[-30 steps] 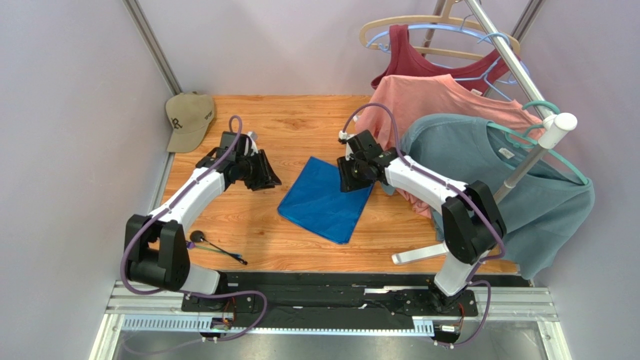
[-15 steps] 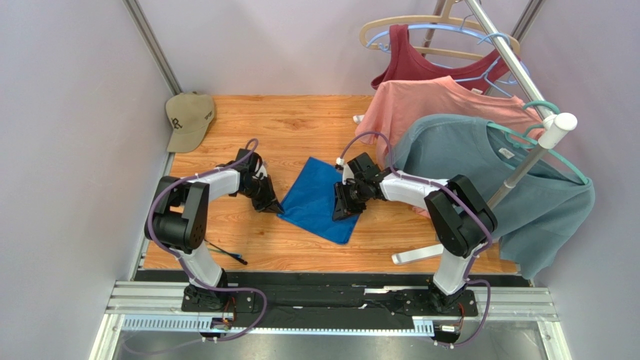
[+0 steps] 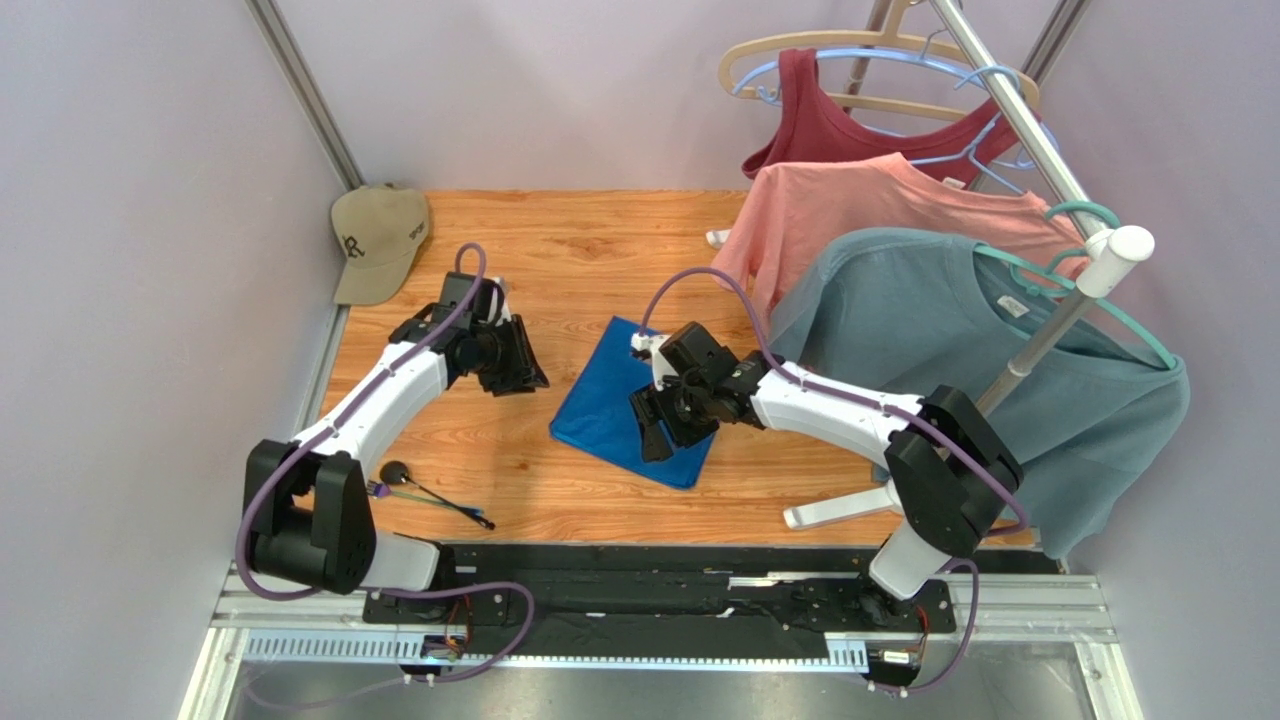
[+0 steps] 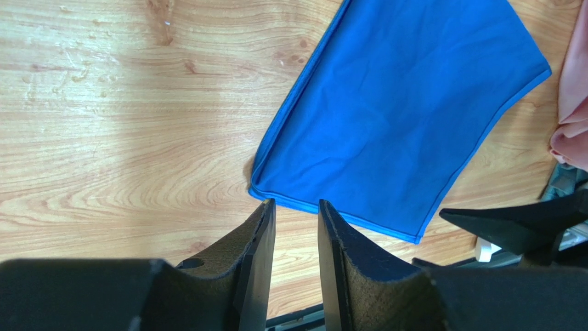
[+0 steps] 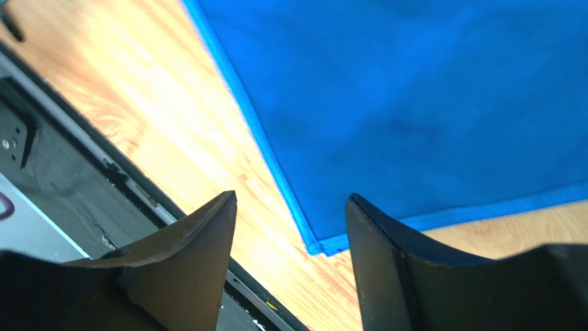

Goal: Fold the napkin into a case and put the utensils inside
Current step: Pick up the lower triangle-folded napkin from the center of the board.

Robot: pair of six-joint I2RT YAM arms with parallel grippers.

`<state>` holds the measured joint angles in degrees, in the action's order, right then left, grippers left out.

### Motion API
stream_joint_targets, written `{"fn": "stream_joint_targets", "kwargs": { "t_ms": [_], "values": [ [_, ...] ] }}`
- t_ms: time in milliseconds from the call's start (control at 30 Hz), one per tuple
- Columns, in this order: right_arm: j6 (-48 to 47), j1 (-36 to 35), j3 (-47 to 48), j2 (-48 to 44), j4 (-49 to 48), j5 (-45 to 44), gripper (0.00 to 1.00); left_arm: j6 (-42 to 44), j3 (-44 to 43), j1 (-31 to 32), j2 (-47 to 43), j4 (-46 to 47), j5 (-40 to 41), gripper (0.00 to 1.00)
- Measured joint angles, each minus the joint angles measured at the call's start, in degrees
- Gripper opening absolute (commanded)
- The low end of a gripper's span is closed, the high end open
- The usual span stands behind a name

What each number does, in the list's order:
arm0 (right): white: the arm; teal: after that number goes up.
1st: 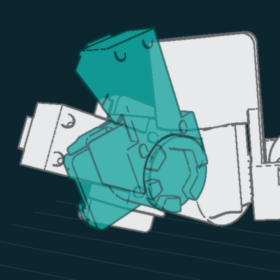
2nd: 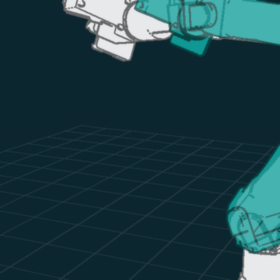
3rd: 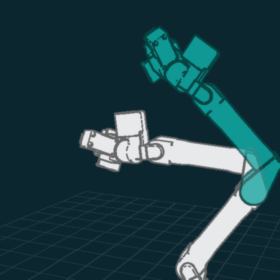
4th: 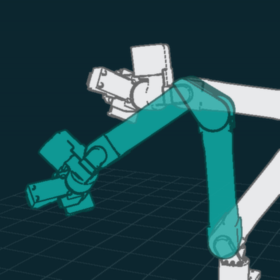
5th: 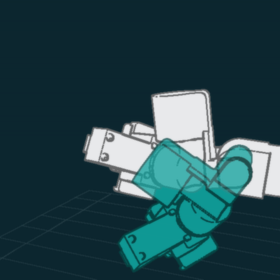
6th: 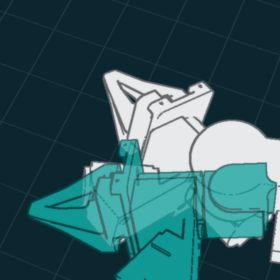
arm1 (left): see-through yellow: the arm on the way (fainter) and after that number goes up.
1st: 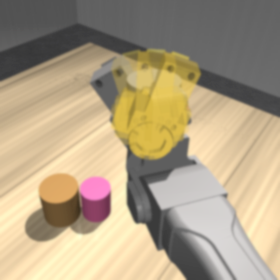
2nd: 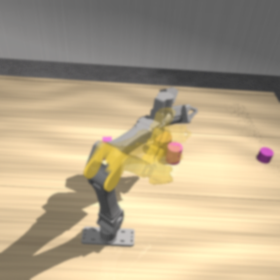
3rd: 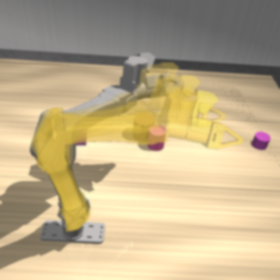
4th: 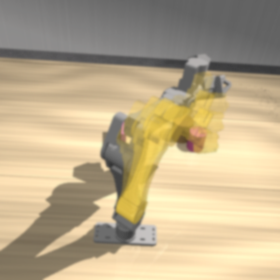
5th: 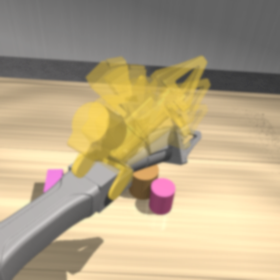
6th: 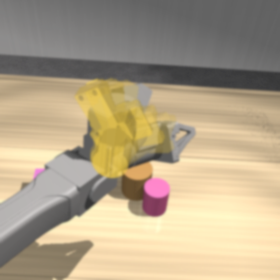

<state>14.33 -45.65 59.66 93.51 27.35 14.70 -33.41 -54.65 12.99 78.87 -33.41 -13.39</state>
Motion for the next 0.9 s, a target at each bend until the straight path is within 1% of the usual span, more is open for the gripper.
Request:
{"fn": "stream_joint_targets", "kwargs": {
  "t_ms": [133, 200, 300, 400, 467, 500, 600, 733, 767, 800, 900],
  "values": [
    [-2.4, -1.4, 0.9, 0.3, -0.2, -1.2, 0.64, 0.0, -0.3, 0.0, 3.4, -0.7, -1.0, 0.34],
    [-2.4, -1.4, 0.6, 0.7, -0.7, -2.0, 0.63, -0.7, 1.0, 0.0, 4.8, 0.0, -1.5, 0.33],
    [-1.0, -1.7, -2.6, 1.0, -3.4, -3.1, 0.63, -2.5, 6.2, 0.0, 2.6, 2.0, -2.3, 0.34],
    [2.1, -3.3, -7.7, 0.7, -6.8, -3.9, 0.63, -3.7, 9.3, 0.0, -1.9, 2.4, -1.7, 0.38],
    [4.1, -5.3, -9.0, -0.3, -9.4, -3.7, 0.63, -3.8, 9.4, 0.0, -4.3, 2.6, -1.3, 0.38],
    [4.8, -6.2, -9.3, -0.2, -10.0, -3.7, 0.65, -3.7, 9.1, -0.1, -5.1, 2.7, -1.3, 0.39],
    [5.3, -8.1, -9.1, -0.3, -10.0, -5.2, 0.67, -3.6, 7.4, -0.4, -5.4, 2.4, -1.1, 0.40],
    [1.4, -8.6, -3.8, -0.2, -2.2, -9.4, 0.69, -3.4, 6.8, -1.6, -6.6, 1.6, -0.6, 0.39],
    [0.2, -8.6, -1.9, -0.1, -0.6, -10.6, 0.75, -3.4, 6.8, -2.2, -7.3, 1.2, -0.4, 0.39],
    [-1.3, -8.7, 1.0, 0.1, 1.2, -11.9, 0.78, -3.4, 6.8, -2.9, -8.3, 0.8, 0.0, 0.39],
    [-4.2, -9.1, 8.2, 1.7, 3.4, -13.4, 0.78, -3.4, 6.8, -5.4, -11.5, 0.2, 0.4, 0.39]
  ]
}}
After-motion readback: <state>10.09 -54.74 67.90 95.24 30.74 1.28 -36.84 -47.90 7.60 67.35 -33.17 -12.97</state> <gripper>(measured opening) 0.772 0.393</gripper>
